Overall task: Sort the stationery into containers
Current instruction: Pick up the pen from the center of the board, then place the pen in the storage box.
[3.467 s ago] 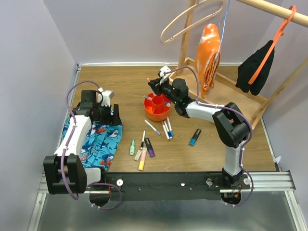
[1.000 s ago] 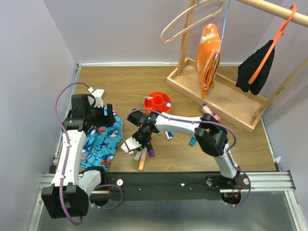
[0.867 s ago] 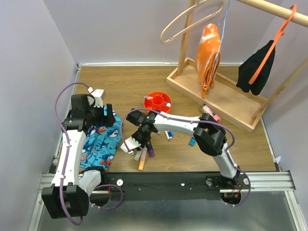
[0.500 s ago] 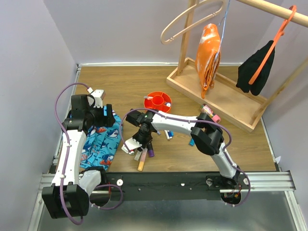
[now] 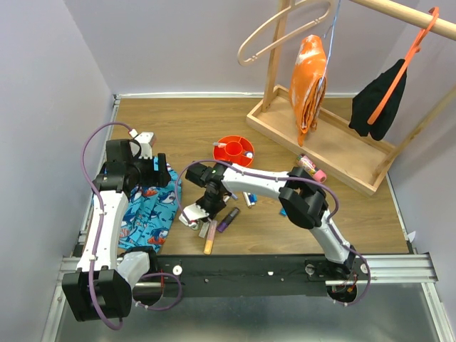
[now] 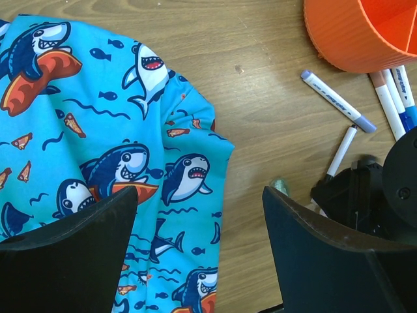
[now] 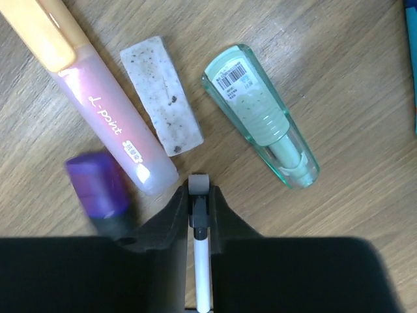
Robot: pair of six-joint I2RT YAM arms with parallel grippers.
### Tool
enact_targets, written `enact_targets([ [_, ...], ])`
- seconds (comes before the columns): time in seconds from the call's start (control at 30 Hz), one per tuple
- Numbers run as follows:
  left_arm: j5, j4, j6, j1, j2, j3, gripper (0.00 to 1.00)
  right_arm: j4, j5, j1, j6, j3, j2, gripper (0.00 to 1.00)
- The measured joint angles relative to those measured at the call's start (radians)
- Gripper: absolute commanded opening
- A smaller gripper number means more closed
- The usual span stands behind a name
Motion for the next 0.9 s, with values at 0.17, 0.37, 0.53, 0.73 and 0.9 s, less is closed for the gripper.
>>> enact_targets([
  [0.17,0.000,-0.001,0.000,0.000,0.000,0.000,0.87,0.001,0.000,-0.002,0.021,0.015,0.004,0.01],
  [0.37,0.001,-0.001,0.000,0.000,0.000,0.000,0.87,0.049,-0.015,-0.020,0.094,0.063,-0.011,0.01],
  [0.53,0.006,-0.006,0.001,0.000,0.000,0.000,0.86,0.151,-0.062,-0.060,0.239,0.168,-0.068,0.01],
  [0.73,0.016,-0.011,0.001,0.000,0.026,0.010,0.86,0.494,-0.208,-0.224,0.715,0.224,-0.190,0.01],
  [0.9,0.029,-0.008,-0.001,0.000,0.059,0.018,0.86,0.866,-0.238,-0.414,1.128,0.173,-0.256,0.01],
])
